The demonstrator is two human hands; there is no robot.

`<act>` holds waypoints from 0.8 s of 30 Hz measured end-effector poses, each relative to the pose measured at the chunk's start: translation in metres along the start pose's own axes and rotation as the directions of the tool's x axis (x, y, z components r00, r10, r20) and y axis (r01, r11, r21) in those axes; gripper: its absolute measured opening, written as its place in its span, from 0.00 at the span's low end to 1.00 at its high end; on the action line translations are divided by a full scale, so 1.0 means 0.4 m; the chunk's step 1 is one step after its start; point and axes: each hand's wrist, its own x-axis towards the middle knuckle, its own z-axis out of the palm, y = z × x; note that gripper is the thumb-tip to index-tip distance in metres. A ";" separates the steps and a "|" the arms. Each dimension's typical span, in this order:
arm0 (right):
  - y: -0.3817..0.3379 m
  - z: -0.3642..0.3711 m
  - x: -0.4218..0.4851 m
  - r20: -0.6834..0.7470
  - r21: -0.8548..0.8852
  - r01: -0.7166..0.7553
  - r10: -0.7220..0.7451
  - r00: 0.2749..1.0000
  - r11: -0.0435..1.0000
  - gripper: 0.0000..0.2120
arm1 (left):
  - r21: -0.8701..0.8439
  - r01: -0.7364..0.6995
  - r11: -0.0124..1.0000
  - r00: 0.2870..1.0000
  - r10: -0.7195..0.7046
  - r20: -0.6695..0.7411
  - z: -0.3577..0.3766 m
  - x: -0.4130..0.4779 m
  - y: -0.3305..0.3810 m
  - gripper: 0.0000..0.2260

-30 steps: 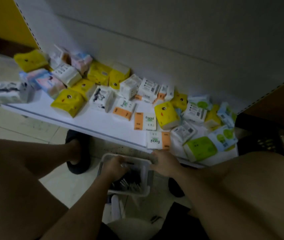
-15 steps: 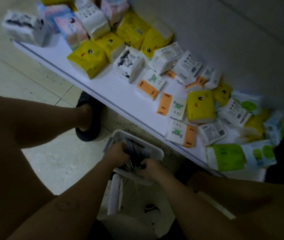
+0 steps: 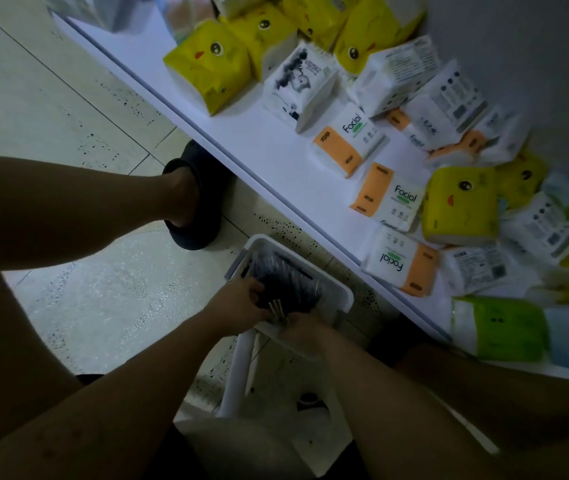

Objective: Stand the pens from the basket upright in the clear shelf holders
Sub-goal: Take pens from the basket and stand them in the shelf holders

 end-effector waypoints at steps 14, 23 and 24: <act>0.002 -0.009 0.025 -0.187 0.052 -0.100 0.108 0.977 0.994 0.16 | -0.052 0.043 0.998 0.998 -0.040 0.045 0.017 0.022 -0.031 0.09; 0.034 -0.046 -0.137 -0.383 0.276 0.006 0.104 0.918 0.961 0.12 | 0.189 -0.093 0.978 0.963 0.040 0.267 0.141 0.158 -0.020 0.14; 0.034 -0.049 -0.155 -0.402 0.291 0.023 0.100 0.910 0.956 0.12 | 0.195 -0.113 0.974 0.957 0.054 0.285 0.156 0.169 -0.017 0.16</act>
